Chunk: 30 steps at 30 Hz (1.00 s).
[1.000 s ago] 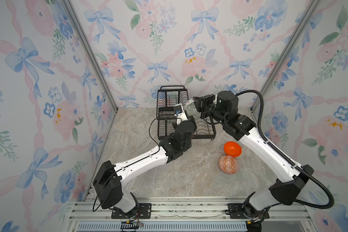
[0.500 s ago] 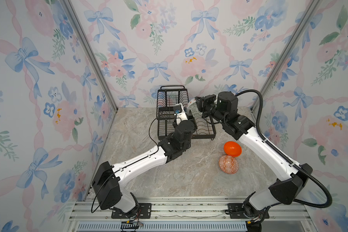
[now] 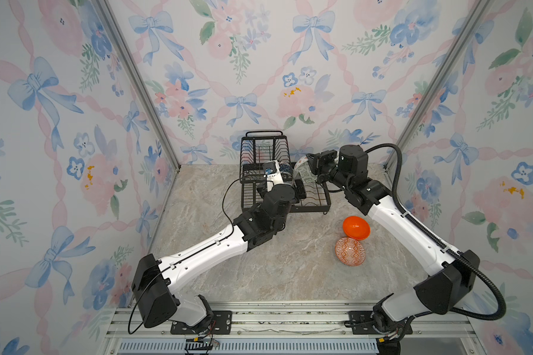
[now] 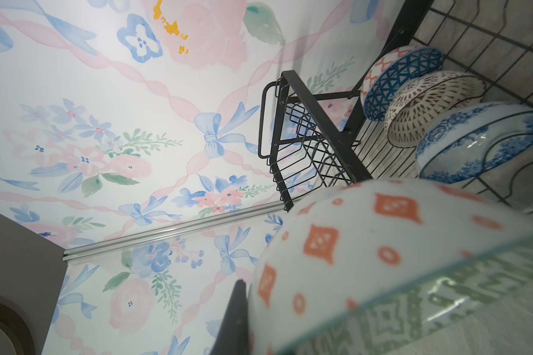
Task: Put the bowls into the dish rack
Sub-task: 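Hold the green bowl over the rack with the right while the left withdraws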
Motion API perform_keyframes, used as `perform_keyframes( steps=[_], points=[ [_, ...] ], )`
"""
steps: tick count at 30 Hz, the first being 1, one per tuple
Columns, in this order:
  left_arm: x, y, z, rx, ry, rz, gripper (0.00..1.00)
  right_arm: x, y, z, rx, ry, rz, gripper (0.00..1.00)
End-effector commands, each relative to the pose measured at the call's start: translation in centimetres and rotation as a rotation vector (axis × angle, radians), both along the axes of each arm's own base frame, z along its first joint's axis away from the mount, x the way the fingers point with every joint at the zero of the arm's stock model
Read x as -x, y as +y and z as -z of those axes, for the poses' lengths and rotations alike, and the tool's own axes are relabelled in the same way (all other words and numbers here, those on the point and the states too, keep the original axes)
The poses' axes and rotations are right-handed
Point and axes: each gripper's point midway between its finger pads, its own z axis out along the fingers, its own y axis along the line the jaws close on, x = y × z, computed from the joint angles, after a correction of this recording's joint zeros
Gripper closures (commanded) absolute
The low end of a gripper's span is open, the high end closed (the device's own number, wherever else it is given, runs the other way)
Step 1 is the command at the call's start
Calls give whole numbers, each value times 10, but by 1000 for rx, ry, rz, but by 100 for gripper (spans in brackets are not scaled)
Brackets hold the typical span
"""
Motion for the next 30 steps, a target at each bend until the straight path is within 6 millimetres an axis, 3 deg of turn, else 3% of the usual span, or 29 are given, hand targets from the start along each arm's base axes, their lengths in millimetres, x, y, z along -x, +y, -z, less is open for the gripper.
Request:
perform_keyframes(
  steps=[1,7,15,22,27,30],
  points=[
    [10,-7,-11,42,32,82,2,12,-20,-49,-97,-130,0,100],
    [10,-25,-2,2,120,159,2,8,-47,-49,-77,-118,47,100],
    [-3,-45,-21,-51,117,243,2,-3,-47,-52,20,-162,39,100],
    [-44,-25,-13,-31,154,272,2,-30,-70,-40,117,-216,92,100],
    [-71,-29,-5,-65,165,362,2,-59,-94,-22,189,-215,147,100],
    [-82,-32,-2,-82,161,374,2,-78,-93,-22,202,-284,142,100]
  ],
)
